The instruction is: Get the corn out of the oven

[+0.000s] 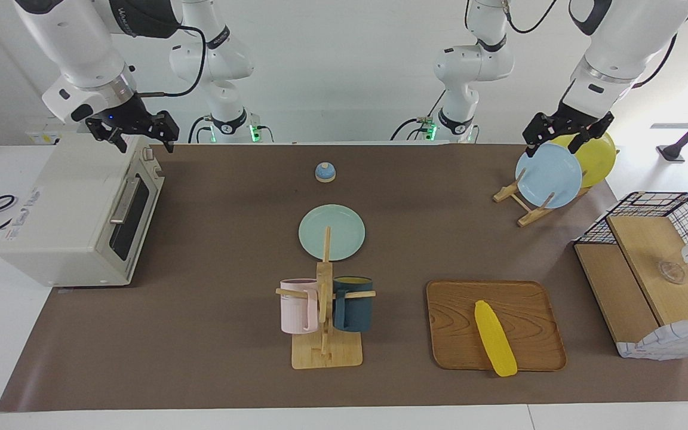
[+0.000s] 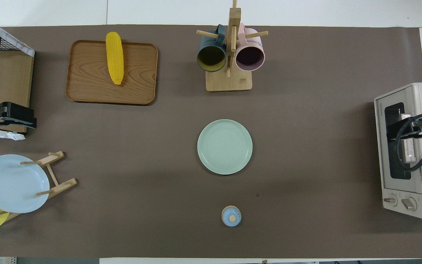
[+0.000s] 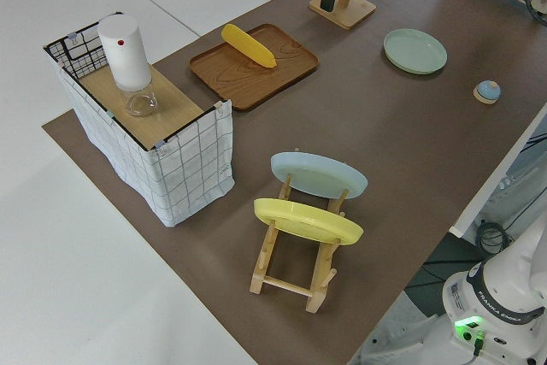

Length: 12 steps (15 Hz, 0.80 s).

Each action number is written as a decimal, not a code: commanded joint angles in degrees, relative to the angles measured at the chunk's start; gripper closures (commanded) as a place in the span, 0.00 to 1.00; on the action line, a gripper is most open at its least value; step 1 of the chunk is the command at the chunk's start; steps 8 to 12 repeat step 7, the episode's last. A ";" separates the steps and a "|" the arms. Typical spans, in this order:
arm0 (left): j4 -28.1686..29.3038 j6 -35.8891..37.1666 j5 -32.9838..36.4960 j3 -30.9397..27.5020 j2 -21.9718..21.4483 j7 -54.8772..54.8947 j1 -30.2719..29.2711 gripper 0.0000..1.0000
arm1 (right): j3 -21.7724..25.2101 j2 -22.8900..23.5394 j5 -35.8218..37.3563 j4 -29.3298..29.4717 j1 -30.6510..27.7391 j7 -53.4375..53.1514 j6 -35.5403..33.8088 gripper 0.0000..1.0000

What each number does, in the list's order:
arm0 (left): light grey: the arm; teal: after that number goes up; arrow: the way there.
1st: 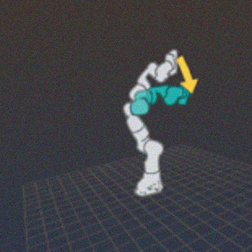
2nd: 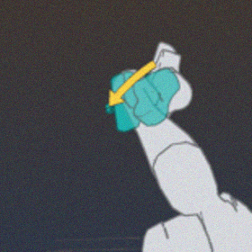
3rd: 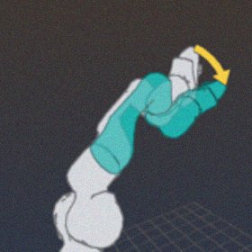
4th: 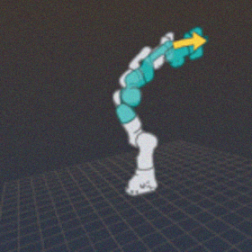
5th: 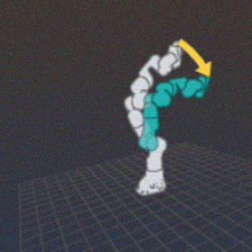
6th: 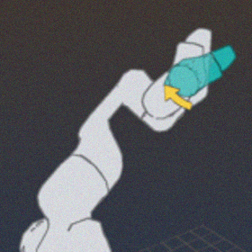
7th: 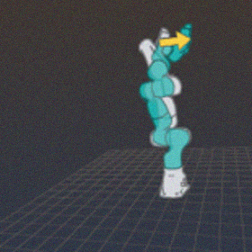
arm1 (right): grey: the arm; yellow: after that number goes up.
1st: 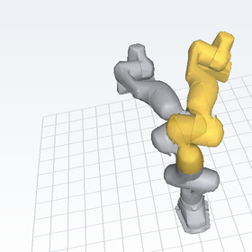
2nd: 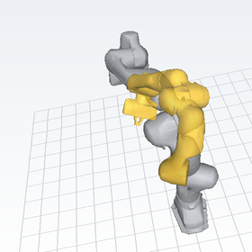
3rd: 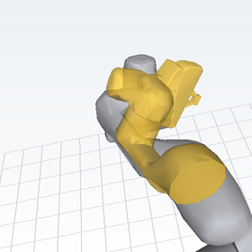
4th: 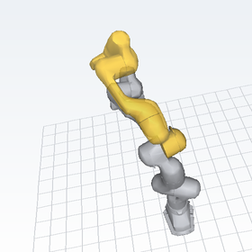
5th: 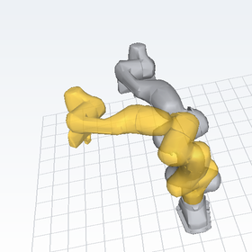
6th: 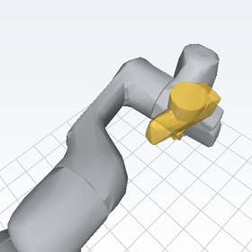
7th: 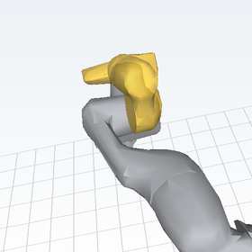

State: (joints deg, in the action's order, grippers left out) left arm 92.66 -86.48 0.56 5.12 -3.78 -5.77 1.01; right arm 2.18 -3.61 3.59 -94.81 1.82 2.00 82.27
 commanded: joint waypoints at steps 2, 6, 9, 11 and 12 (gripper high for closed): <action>1.47 -1.93 -0.74 0.42 -1.14 -0.11 -0.39 0.00 | -0.25 0.18 -1.04 0.32 -0.50 -0.24 1.48 0.00; 1.56 -3.95 -0.74 0.33 -0.97 -0.12 -0.65 0.00 | -0.34 0.18 -1.04 0.41 -0.41 -0.24 1.57 0.00; 1.65 -4.04 -0.74 0.33 -0.97 0.23 -1.00 0.00 | -0.34 0.18 -1.13 0.41 -0.41 -0.24 1.57 0.00; 1.65 -4.04 -0.74 0.33 -0.97 0.23 -1.00 0.00 | -0.34 0.18 -1.13 0.41 -0.41 -0.24 1.57 0.00; 1.65 -4.04 -0.74 0.33 -0.97 0.23 -1.00 0.00 | -0.34 0.18 -1.13 0.41 -0.41 -0.24 1.57 0.00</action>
